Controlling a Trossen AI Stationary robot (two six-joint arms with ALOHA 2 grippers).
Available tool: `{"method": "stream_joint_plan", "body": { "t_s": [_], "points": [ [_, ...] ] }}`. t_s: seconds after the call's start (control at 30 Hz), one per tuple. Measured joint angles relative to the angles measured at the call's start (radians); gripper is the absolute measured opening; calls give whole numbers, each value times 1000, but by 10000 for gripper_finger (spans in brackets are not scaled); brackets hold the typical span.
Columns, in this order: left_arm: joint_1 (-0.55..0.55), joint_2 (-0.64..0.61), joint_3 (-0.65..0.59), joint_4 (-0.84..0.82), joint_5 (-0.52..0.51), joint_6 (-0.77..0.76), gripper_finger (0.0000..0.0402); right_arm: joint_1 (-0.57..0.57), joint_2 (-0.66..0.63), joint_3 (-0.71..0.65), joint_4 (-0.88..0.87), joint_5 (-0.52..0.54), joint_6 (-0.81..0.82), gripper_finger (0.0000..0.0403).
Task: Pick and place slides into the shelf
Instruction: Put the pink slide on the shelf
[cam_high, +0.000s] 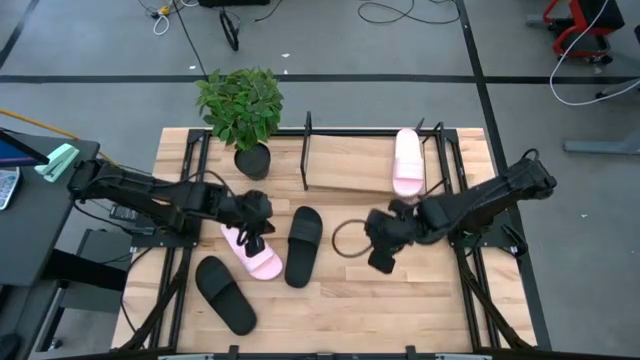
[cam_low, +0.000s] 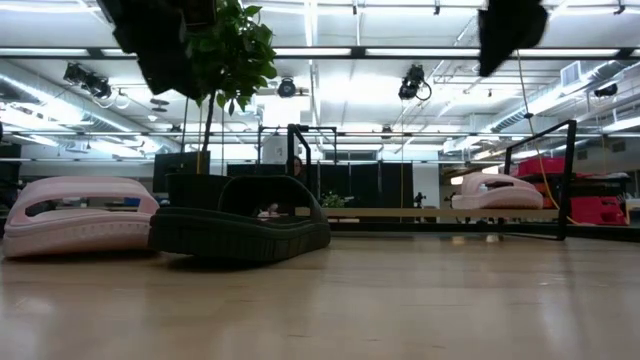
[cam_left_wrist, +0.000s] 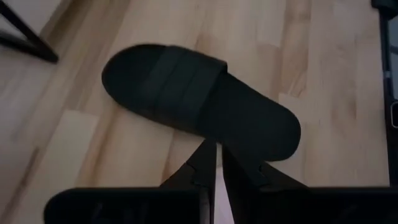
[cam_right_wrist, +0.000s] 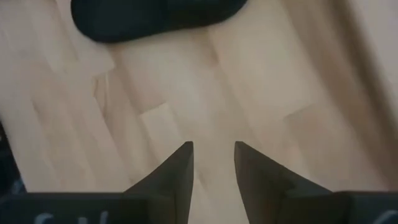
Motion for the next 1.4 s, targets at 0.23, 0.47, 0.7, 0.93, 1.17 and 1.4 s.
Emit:
{"method": "stream_joint_plan", "body": {
  "t_s": [0.23,0.47,0.7,0.93,1.17,1.4],
  "points": [
    [-114,0,0,-16,-50,-149,27,160,0,-146,243,112,202,121],
    [-159,0,0,-184,-52,-308,28,265,0,-243,401,342,385,121],
    [-160,0,0,-236,-52,-461,42,300,0,-269,474,398,405,121],
    [-160,0,0,-236,-48,-536,75,350,0,-269,474,411,406,121],
    [-160,31,1,-293,-32,-546,130,359,0,-272,470,441,419,121],
    [-140,136,1,-355,-31,-544,173,359,2,-292,462,440,439,121]
  ]
}}
